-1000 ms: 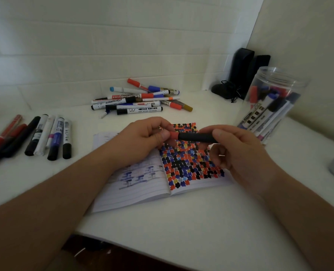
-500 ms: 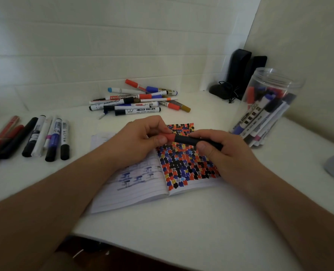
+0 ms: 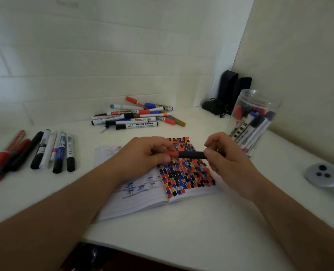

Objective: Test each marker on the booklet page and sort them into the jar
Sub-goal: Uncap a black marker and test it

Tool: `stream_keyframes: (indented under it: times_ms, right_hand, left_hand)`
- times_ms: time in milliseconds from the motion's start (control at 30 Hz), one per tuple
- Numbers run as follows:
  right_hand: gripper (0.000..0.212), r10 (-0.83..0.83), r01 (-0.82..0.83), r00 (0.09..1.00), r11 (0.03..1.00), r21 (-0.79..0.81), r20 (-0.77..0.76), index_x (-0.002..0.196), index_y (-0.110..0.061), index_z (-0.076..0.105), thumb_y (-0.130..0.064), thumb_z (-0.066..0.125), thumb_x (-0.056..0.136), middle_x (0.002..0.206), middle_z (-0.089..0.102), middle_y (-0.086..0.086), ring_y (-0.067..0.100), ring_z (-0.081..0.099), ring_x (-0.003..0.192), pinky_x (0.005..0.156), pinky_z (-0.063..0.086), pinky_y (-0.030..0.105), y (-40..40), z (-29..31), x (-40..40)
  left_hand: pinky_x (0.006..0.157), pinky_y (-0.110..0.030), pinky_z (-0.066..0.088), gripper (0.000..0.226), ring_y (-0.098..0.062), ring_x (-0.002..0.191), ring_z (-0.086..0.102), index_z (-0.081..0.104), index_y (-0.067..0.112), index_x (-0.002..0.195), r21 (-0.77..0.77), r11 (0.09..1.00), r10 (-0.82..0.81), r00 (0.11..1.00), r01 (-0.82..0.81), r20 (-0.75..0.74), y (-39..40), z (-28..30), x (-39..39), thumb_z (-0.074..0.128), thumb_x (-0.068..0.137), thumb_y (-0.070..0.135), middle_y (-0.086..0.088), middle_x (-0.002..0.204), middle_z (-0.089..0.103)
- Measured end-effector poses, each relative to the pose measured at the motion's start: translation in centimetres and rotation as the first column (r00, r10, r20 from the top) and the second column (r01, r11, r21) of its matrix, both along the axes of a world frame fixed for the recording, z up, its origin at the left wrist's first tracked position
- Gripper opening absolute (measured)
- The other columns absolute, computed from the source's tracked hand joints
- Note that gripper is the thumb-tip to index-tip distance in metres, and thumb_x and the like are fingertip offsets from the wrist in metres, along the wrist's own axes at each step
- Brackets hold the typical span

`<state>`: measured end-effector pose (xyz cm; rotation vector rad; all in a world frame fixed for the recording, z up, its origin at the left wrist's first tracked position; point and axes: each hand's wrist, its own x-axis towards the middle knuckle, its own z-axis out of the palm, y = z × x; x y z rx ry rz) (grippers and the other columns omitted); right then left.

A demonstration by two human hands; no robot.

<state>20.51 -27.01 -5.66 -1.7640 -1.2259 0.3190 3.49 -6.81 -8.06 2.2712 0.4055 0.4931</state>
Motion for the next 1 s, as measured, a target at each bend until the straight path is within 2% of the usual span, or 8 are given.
stream_keyframes:
  times_ms: [67,167,300,400,567,733,900,1000]
  right_hand:
    - [0.021,-0.072,0.071,0.997,0.996,0.061,0.019,0.1,-0.03,0.055,-0.01,0.062,0.099,0.073,0.063,-0.007,0.007,0.06,0.063,0.062,0.051,0.024,-0.6,1.5,0.1]
    - [0.034,-0.174,0.156,0.984,0.952,0.264,0.046,0.107,-0.026,0.051,-0.005,0.073,0.092,0.087,0.073,0.0,0.018,0.073,0.078,0.073,0.06,0.035,-1.9,5.0,0.4]
    - [0.05,-0.305,0.283,0.951,0.785,0.551,-0.054,0.114,-0.021,0.04,-0.001,0.078,0.088,0.094,0.079,0.005,0.016,0.076,0.081,0.076,0.06,0.024,-3.9,11.0,1.5]
    - [0.046,-0.439,0.347,0.898,0.669,0.658,-0.027,0.107,-0.028,0.04,-0.012,0.079,0.089,0.092,0.078,0.003,0.017,0.074,0.078,0.077,0.061,0.031,-5.0,14.9,3.4]
    - [0.036,-0.556,0.413,0.831,0.661,0.626,0.039,0.092,-0.034,0.05,-0.017,0.081,0.086,0.087,0.074,0.003,0.018,0.07,0.071,0.073,0.063,0.043,-4.4,17.2,7.0]
    - [0.03,-0.55,0.428,0.826,0.756,0.494,0.127,0.091,-0.031,0.054,-0.023,0.083,0.087,0.088,0.074,-0.001,0.014,0.071,0.071,0.067,0.057,0.024,-1.6,15.4,8.1]
    - [0.029,-0.589,0.511,0.802,0.595,0.62,-0.095,0.095,-0.036,0.052,-0.025,0.078,0.09,0.098,0.072,-0.001,0.017,0.073,0.082,0.075,0.062,0.031,-0.6,15.7,8.5]
    - [0.024,-0.658,0.522,0.752,0.617,0.589,0.023,0.101,-0.031,0.053,-0.027,0.075,0.093,0.097,0.067,-0.012,-0.002,0.065,0.078,0.075,0.057,0.02,-1.0,15.7,8.6]
  left_hand:
    - [0.101,-0.031,0.049,0.033,0.01,0.101,0.063,0.063,0.06,0.11,0.048,0.999,0.0,1.0,0.001,-0.013,0.0,0.0,0.1,0.076,0.088,0.039,0.033,0.101,0.072]
    - [0.095,-0.024,0.049,0.039,0.008,0.103,0.061,0.061,0.05,0.128,0.143,0.99,-0.003,1.0,0.007,-0.03,0.3,-0.1,0.4,0.071,0.09,0.05,0.029,0.108,0.071]
    - [0.081,-0.026,0.046,0.039,0.005,0.094,0.056,0.065,0.046,0.126,0.312,0.95,0.005,0.999,0.012,-0.052,0.5,-0.7,0.6,0.062,0.091,0.063,0.03,0.096,0.063]
    - [0.086,-0.029,0.044,0.034,0.003,0.099,0.046,0.065,0.047,0.123,0.427,0.904,0.015,0.996,0.022,-0.083,0.4,-0.7,0.7,0.057,0.094,0.063,0.032,0.1,0.058]
    - [0.092,-0.031,0.041,0.026,0.003,0.102,0.043,0.065,0.05,0.118,0.462,0.887,0.032,0.996,0.012,-0.088,0.5,-0.9,0.7,0.054,0.097,0.06,0.035,0.104,0.059]
    - [0.089,-0.028,0.039,0.023,0.006,0.1,0.042,0.066,0.049,0.116,0.465,0.885,0.036,0.997,-0.001,-0.068,0.6,-1.2,0.8,0.054,0.098,0.058,0.035,0.103,0.059]
    - [0.094,-0.027,0.04,0.023,0.006,0.103,0.043,0.067,0.049,0.117,0.461,0.887,0.041,0.998,-0.012,-0.054,0.9,-1.4,0.8,0.054,0.098,0.057,0.032,0.111,0.063]
    - [0.096,-0.026,0.04,0.025,0.005,0.104,0.043,0.066,0.049,0.118,0.467,0.884,0.039,0.998,-0.008,-0.056,0.9,-1.5,0.9,0.053,0.099,0.058,0.031,0.114,0.063]
